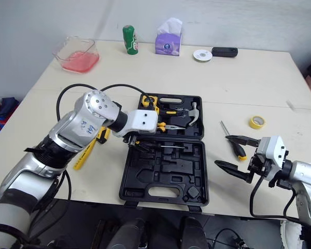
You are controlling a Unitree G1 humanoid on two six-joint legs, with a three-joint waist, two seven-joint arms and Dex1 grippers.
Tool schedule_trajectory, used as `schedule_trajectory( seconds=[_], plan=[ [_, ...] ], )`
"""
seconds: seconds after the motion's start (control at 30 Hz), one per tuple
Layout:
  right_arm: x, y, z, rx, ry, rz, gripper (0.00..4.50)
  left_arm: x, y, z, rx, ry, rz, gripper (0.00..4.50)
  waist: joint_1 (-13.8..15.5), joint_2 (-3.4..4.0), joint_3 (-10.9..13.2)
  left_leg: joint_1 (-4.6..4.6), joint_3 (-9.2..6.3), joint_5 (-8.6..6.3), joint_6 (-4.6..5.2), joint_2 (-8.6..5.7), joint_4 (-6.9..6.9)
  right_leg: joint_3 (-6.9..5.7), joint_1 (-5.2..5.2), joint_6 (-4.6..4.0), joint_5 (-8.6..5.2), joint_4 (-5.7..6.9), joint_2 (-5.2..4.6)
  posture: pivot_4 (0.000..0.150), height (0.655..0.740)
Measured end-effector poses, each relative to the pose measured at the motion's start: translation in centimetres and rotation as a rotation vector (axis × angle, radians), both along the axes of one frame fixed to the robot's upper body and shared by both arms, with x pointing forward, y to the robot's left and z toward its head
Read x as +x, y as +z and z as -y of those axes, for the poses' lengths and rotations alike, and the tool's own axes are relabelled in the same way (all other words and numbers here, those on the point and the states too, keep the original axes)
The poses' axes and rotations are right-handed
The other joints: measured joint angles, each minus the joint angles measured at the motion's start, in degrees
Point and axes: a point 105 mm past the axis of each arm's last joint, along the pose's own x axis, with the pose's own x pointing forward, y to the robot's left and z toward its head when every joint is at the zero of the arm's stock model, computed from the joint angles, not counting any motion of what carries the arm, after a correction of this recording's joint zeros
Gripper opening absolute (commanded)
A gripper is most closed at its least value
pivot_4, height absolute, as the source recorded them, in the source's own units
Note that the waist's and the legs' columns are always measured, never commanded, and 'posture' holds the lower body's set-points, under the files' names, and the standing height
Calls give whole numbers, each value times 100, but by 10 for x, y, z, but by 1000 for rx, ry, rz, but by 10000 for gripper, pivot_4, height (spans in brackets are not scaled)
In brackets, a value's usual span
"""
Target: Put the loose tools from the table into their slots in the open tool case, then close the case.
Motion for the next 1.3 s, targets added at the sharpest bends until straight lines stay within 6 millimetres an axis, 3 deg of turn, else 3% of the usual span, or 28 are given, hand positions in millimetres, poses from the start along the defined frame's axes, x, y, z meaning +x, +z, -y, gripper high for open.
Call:
schedule_trajectory(
  seconds=[0.13,0.17,0.3,0.43,0.73,1.3],
  plan=[
    [-1,1,-2,-3,8,5,45000,-2,20,-3,-175,-13,-23,36292,-5,1,0,-1,-5,0,0,0,0,-6,0,0,0,-1,-1,1500,7400],
    [-1,1,-2,-3,9,4,45000,-3,27,-4,-257,-21,-33,33824,-3,2,-1,-2,-6,0,0,0,1,-6,0,0,0,0,-3,1500,7400],
    [-1,1,-2,-4,9,4,45000,-5,39,-10,-454,-27,-48,19065,-1,2,-1,-4,-10,0,0,-4,5,-9,0,0,0,1,-6,1500,7400],
    [0,3,-3,-4,11,11,45000,-5,18,-16,-494,-7,-46,1035,0,2,-1,-3,-10,0,0,-6,5,-11,1,0,0,1,-6,1500,7400],
    [3,8,-5,-5,18,35,45000,-3,-33,-5,-591,102,-105,1035,4,2,-1,-4,-13,1,1,-13,4,-14,1,1,0,2,-12,1500,7400],
    [7,9,-11,10,22,43,45000,5,-62,-3,-521,198,-128,1035,1,4,-2,-2,-12,1,1,-14,4,-14,1,1,0,4,-13,1500,7400]
  ],
)
